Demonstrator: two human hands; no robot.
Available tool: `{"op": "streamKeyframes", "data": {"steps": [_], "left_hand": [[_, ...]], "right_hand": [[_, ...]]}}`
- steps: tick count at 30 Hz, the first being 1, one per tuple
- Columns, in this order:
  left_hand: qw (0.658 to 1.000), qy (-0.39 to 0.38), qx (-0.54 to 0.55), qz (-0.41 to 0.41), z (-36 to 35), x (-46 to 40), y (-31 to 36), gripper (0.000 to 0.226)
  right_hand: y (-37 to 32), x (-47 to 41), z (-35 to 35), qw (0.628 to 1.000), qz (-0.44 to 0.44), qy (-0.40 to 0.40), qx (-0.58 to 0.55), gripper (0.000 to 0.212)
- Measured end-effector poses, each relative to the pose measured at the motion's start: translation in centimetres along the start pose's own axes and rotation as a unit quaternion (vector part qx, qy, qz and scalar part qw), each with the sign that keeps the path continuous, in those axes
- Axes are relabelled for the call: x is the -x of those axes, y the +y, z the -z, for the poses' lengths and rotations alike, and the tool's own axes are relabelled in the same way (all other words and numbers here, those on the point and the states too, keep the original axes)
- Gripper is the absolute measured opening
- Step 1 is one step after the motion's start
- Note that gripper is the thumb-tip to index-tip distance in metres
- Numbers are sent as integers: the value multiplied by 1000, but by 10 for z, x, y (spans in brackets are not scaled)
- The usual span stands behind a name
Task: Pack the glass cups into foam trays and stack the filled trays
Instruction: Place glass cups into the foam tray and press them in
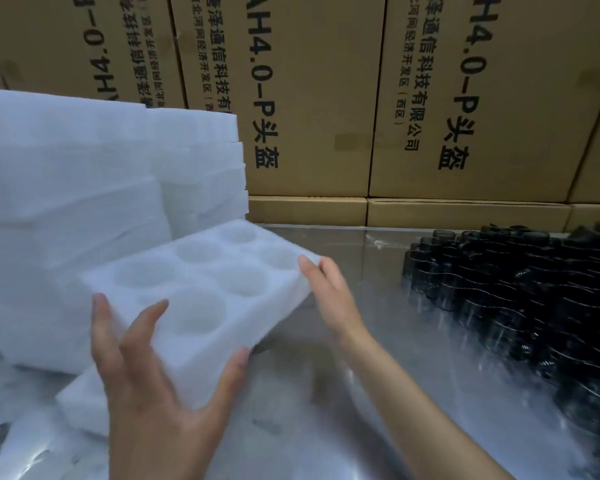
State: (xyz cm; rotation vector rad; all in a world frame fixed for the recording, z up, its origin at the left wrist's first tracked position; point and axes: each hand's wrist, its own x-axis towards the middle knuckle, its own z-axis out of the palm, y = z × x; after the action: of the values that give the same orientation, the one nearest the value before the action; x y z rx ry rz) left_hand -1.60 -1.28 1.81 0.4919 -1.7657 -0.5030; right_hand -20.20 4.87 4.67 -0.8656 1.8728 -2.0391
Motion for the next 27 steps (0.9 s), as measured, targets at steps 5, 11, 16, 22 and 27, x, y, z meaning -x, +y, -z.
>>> {"op": "streamKeyframes", "data": {"steps": [5, 11, 16, 22, 27], "left_hand": [[980, -103, 160, 55, -32, -15, 34, 49], [931, -211, 220, 200, -114, -8, 20, 40], [922, -263, 165, 233, -150, 0, 4, 45], [859, -237, 294, 345, -154, -17, -14, 16], [897, -268, 241, 255, -154, -11, -18, 24]], "right_hand": [[-2, 30, 84, 994, -42, 92, 50, 15], [25, 54, 146, 968, -117, 131, 181, 11], [34, 50, 160, 924, -142, 136, 327, 25], [24, 48, 168, 866, -7, 253, 431, 37], [9, 43, 204, 737, 35, 358, 572, 35]]}}
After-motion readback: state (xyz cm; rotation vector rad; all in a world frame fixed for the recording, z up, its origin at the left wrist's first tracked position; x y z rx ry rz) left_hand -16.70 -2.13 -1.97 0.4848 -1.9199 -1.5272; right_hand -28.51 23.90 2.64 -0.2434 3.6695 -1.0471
